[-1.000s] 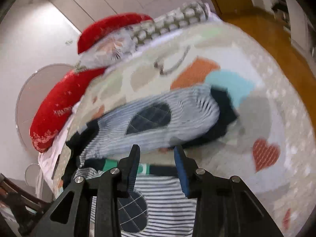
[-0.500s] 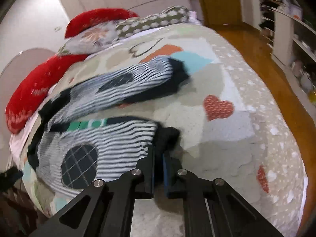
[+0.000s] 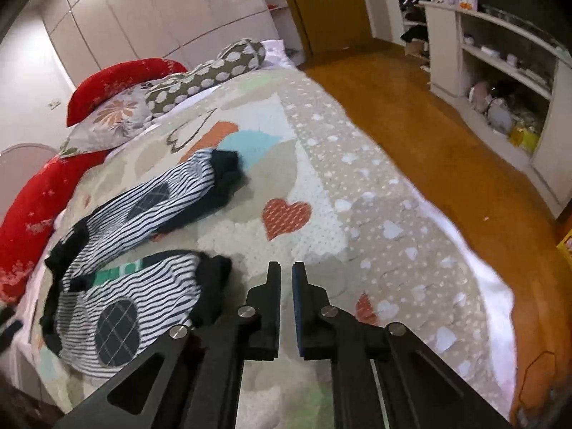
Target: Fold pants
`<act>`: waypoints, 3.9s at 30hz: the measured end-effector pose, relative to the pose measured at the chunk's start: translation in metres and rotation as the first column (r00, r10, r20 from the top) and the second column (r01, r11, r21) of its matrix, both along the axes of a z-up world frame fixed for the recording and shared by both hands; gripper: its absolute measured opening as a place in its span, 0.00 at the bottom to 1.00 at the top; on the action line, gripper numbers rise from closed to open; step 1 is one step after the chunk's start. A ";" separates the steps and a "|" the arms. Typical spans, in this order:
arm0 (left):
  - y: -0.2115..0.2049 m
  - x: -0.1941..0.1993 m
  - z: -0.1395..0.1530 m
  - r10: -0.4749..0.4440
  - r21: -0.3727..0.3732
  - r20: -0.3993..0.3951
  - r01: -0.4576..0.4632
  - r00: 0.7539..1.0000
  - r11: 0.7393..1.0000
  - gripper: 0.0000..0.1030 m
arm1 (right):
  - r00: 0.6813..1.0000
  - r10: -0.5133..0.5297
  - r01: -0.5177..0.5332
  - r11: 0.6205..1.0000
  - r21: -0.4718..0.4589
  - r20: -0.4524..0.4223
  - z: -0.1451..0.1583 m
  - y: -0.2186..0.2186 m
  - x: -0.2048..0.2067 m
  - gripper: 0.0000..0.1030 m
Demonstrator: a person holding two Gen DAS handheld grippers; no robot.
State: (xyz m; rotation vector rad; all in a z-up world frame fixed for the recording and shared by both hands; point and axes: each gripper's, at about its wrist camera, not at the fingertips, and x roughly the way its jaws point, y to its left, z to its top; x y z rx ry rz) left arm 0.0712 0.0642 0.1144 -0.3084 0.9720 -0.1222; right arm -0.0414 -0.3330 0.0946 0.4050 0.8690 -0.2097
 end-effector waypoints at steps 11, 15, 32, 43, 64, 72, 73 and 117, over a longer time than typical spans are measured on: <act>0.068 0.138 -0.095 0.184 -0.184 -0.239 -0.230 0.953 0.955 0.63 | 0.995 0.007 -0.008 1.000 -0.015 -0.102 -0.015 -0.001 -0.004 0.15; 0.081 0.136 -0.095 0.180 -0.264 -0.241 -0.242 0.954 0.934 0.63 | 0.996 -0.010 0.009 1.000 -0.015 -0.093 -0.011 -0.008 -0.004 0.27; 0.032 0.094 -0.009 -0.166 0.260 -0.031 0.168 0.986 0.951 0.75 | 0.940 0.342 -0.340 0.937 -0.085 0.009 0.046 0.059 0.083 0.53; -0.011 0.160 -0.038 -0.296 0.264 -0.074 0.305 0.952 0.915 0.75 | 0.763 0.611 -0.646 0.730 -0.226 -0.210 0.008 0.130 0.219 0.66; -0.029 0.200 -0.089 -0.350 0.226 -0.189 0.388 0.917 0.894 0.21 | 0.715 0.625 -0.691 0.702 -0.174 -0.313 -0.045 0.121 0.287 0.56; -0.035 0.167 -0.051 -0.345 0.310 -0.093 0.356 0.934 0.881 0.05 | 0.721 0.649 -0.687 0.715 -0.126 -0.243 -0.023 0.125 0.264 0.04; -0.033 0.161 -0.044 -0.339 0.311 -0.074 0.345 0.938 0.886 0.05 | 0.732 0.646 -0.678 0.724 -0.128 -0.217 -0.013 0.123 0.258 0.04; 0.055 -0.086 -0.025 -0.073 0.051 0.083 0.069 0.994 0.996 0.46 | 0.949 0.302 -0.313 0.933 0.176 0.089 -0.002 0.033 0.020 0.76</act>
